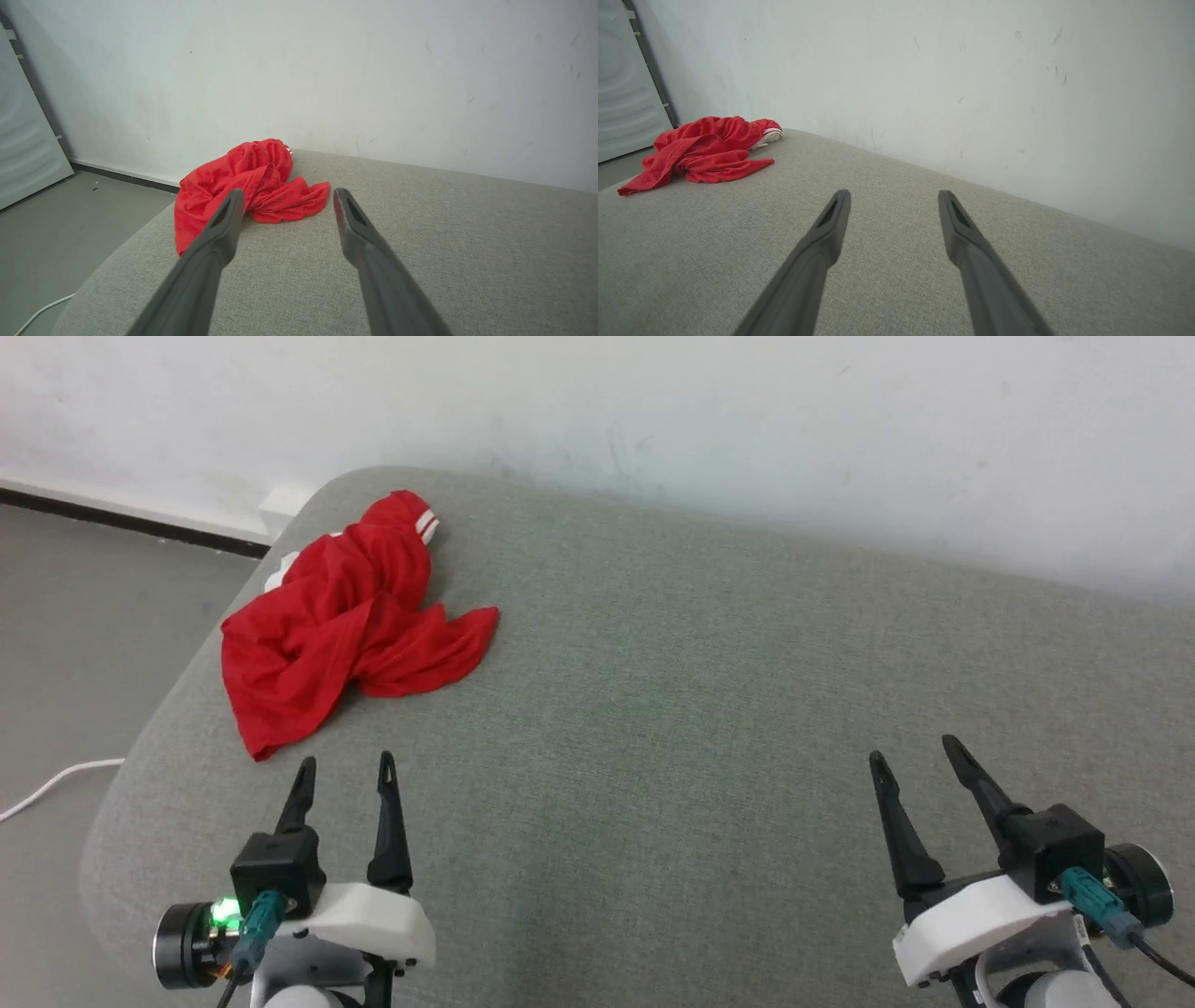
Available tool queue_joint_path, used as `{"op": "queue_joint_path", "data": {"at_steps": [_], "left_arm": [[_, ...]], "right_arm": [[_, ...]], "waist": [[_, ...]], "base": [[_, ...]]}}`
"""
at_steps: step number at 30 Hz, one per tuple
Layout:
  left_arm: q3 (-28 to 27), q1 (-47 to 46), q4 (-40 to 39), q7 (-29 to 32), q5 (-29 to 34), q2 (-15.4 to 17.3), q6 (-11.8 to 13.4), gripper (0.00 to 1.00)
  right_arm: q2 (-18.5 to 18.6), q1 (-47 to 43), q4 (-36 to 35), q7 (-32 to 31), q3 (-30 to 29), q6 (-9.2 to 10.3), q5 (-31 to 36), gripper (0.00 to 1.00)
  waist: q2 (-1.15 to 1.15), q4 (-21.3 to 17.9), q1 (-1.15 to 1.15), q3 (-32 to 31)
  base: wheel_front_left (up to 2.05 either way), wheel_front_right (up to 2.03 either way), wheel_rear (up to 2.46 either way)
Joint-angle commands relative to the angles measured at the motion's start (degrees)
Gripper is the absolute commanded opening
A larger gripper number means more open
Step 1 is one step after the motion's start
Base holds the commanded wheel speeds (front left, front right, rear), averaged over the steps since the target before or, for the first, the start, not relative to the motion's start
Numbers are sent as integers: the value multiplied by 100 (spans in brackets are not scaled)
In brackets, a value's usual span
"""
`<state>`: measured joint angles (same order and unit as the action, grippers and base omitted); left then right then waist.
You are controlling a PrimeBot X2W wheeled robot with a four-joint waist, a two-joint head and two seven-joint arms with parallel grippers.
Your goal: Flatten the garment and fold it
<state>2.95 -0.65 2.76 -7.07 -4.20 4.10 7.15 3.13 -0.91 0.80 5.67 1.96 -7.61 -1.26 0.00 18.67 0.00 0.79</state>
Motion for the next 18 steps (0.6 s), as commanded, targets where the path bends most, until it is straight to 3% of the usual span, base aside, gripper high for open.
{"op": "queue_joint_path", "data": {"at_steps": [1, 18], "left_arm": [[8, -32, 25, -53, -69, 39, 46, 100], [37, -30, 74, -256, -175, 58, 238, 100]], "right_arm": [[-12, 65, 10, 46, 11, 6, -74, 100], [-16, 76, 38, 207, 75, 8, -119, 100]], "waist": [[0, 71, 0, 23], [0, 581, 0, 31]], "base": [[0, 0, 0], [0, 0, 0]]}}
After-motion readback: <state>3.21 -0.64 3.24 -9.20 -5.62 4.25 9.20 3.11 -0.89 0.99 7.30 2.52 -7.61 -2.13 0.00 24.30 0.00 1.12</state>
